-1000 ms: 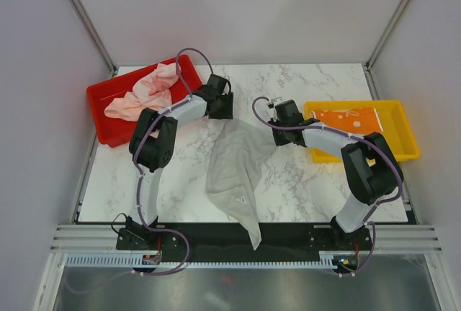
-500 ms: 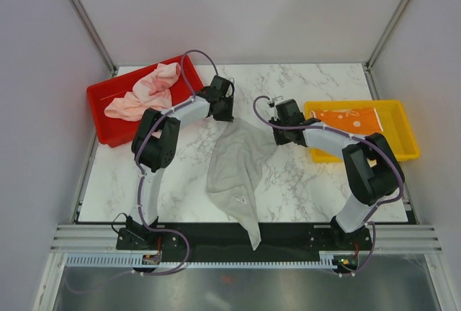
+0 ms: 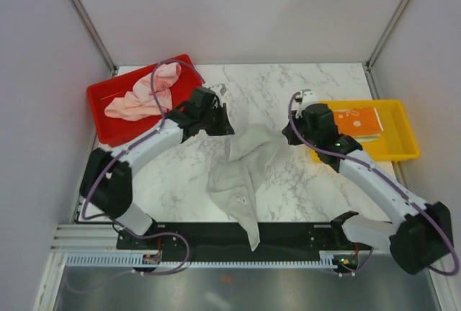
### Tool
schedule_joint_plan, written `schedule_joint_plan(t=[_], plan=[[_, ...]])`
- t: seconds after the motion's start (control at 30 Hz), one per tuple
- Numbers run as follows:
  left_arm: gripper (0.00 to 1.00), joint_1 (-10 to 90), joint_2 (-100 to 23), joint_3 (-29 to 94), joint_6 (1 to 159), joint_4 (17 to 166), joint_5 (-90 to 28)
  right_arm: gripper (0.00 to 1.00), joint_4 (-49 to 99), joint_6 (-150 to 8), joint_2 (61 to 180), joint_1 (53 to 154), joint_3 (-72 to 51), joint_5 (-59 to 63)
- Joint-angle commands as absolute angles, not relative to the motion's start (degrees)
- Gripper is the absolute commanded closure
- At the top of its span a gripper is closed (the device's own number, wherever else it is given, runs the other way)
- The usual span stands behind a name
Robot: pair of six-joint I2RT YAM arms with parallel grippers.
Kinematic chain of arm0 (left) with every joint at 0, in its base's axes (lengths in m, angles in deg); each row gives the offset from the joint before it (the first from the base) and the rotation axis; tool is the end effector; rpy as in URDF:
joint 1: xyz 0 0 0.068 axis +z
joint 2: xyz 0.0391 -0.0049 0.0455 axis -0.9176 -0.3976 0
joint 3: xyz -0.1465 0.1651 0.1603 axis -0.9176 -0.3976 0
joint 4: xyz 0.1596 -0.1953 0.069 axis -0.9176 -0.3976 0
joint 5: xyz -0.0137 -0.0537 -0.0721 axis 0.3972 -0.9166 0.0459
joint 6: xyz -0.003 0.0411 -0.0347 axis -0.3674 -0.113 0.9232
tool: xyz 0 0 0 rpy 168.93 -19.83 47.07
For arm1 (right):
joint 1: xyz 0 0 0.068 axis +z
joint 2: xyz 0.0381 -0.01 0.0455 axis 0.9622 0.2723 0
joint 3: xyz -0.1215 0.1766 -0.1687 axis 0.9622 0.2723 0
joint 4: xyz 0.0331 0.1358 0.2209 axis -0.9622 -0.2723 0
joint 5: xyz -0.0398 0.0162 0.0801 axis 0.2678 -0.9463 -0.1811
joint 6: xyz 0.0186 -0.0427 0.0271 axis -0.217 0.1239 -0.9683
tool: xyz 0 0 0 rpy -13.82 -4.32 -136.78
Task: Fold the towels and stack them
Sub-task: Flatten out the crumpled towel
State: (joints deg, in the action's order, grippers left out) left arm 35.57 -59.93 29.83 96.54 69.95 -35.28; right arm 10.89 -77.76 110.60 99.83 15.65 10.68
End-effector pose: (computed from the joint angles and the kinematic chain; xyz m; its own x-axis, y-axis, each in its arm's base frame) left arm 0.3145 -0.1982 0.2332 -0.8529 -0.0166 -0.5217 0.2643 0.8482 -0.4590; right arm 0.2458 0.1176 0.2663 -0.6132 -0.0309 -0.7893 -0.2876 0.9394 0.1866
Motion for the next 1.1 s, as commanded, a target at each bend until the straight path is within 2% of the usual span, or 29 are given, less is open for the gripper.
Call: schedule_joint_plan(t=[0.0, 0.03, 0.13, 0.2, 0.33, 0.77, 1.07], plan=[[0.98, 30.55, -41.76, 24.51, 102.03, 74.1, -35.75, 1.0, 10.32, -84.05, 97.77, 99.86, 19.3, 3.93], [0.98, 29.06, -35.97, 23.62, 103.34, 73.92, -34.51, 1.0, 10.23, -85.19, 91.29, 99.86, 19.74, 3.14], [0.98, 24.04, -28.64, 22.12, 106.42, 73.4, -30.12, 1.0, 11.81, -88.01, 80.65, 100.21, 20.01, 0.86], [0.98, 21.93, -23.89, 22.55, 107.75, 72.09, -28.35, 1.0, 14.88, -88.45, 76.22, 100.39, 20.1, -3.34], [0.98, 20.87, -18.52, 22.73, 109.51, 71.72, -27.38, 1.0, 18.32, -90.21, 68.3, 100.39, 19.49, -3.98], [0.98, 20.96, -9.73, 30.47, 113.29, 72.08, -32.04, 1.0, 19.63, -94.25, 69.34, 100.39, 5.52, -15.65], [0.98, 20.87, -1.12, 26.95, 117.33, 72.78, -34.32, 1.0, 23.06, -101.73, 65.92, 100.39, 6.57, -21.56]])
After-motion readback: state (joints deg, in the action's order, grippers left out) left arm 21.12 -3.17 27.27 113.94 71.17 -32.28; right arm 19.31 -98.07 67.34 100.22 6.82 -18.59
